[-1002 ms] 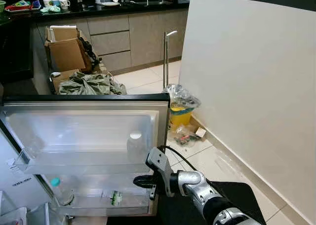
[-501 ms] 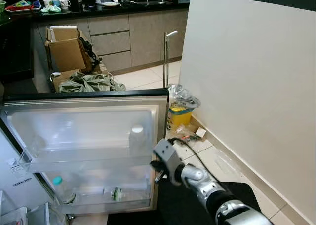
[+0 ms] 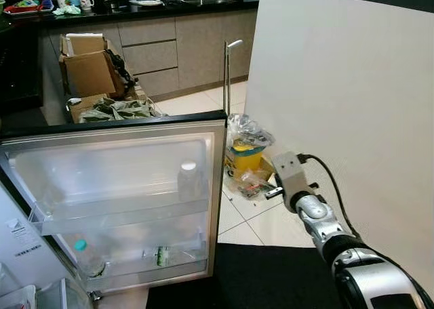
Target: Restocking fridge
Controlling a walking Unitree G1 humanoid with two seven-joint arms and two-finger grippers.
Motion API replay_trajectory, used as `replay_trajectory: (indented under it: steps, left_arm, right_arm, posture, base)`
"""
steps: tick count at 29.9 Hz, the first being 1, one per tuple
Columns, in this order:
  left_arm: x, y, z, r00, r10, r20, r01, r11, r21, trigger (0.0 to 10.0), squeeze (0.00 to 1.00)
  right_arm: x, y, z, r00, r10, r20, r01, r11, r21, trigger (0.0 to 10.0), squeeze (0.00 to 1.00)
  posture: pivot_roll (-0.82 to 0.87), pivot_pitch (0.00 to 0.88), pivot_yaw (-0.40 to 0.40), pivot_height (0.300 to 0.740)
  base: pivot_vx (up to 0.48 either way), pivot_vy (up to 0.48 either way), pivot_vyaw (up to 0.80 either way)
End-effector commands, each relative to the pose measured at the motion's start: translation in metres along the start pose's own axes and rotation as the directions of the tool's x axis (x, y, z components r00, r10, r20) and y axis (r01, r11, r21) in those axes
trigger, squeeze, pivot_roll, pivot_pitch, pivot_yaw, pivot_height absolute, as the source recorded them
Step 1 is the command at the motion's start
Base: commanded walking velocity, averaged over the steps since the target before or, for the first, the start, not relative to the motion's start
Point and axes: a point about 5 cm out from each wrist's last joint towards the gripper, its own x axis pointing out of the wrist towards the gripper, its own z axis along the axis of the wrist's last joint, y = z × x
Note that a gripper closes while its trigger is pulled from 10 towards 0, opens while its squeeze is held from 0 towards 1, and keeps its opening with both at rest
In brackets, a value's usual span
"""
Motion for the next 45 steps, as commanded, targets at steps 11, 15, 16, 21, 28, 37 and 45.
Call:
replay_trajectory:
  steps: [11,15,16,21,28,37,45]
  left_arm:
    - [0.001,-0.001,0.007,1.000,-0.004,0.027,0.004,1.000,0.018,10.0,0.00]
    - [0.001,-0.001,0.013,0.998,-0.009,0.054,0.009,1.000,0.016,10.0,0.00]
    - [0.001,-0.001,0.020,0.996,-0.017,0.092,0.016,1.000,0.010,10.0,0.00]
    - [0.001,-0.003,0.039,0.980,-0.040,0.195,0.039,0.999,0.013,10.0,0.00]
    - [-0.007,0.009,0.093,0.902,0.026,0.431,-0.034,0.999,0.013,10.0,0.00]
    - [-0.025,0.026,0.152,0.753,0.136,0.644,-0.148,0.988,-0.036,10.0,0.00]
    - [-0.033,0.039,0.164,0.688,0.234,0.688,-0.192,0.972,-0.138,10.0,0.00]
  right_arm:
    - [-0.027,0.058,-0.064,0.919,0.340,-0.200,-0.320,0.939,0.128,10.0,0.00]
    - [-0.034,0.061,-0.077,0.910,0.334,-0.246,-0.312,0.942,0.125,10.0,0.00]
    - [-0.042,0.063,-0.091,0.899,0.329,-0.290,-0.301,0.944,0.137,10.0,0.00]
    - [-0.064,0.066,-0.122,0.869,0.303,-0.391,-0.261,0.952,0.159,10.0,0.00]
    - [-0.086,0.066,-0.147,0.859,0.271,-0.434,-0.182,0.954,0.237,10.0,0.00]
    - [-0.107,0.071,-0.168,0.835,0.251,-0.489,-0.107,0.946,0.305,10.0,0.00]
    - [-0.115,0.075,-0.175,0.824,0.259,-0.503,-0.083,0.935,0.346,10.0,0.00]
  posture:
    - [-0.01,0.002,-0.003,0.740]
    - [-0.01,0.001,-0.002,0.740]
    - [-0.01,0.000,0.000,0.740]
    - [-0.01,0.000,0.002,0.740]
    - [-0.01,0.000,0.001,0.740]
    - [-0.02,0.000,0.009,0.740]
    - [-0.03,0.000,0.009,0.740]
  base:
    - [0.000,0.000,0.00]
    - [0.000,0.000,0.00]
    - [0.000,0.000,0.00]
    - [0.000,0.000,0.00]
    - [0.000,0.000,0.00]
    - [0.000,0.000,0.00]
    - [0.000,0.000,0.00]
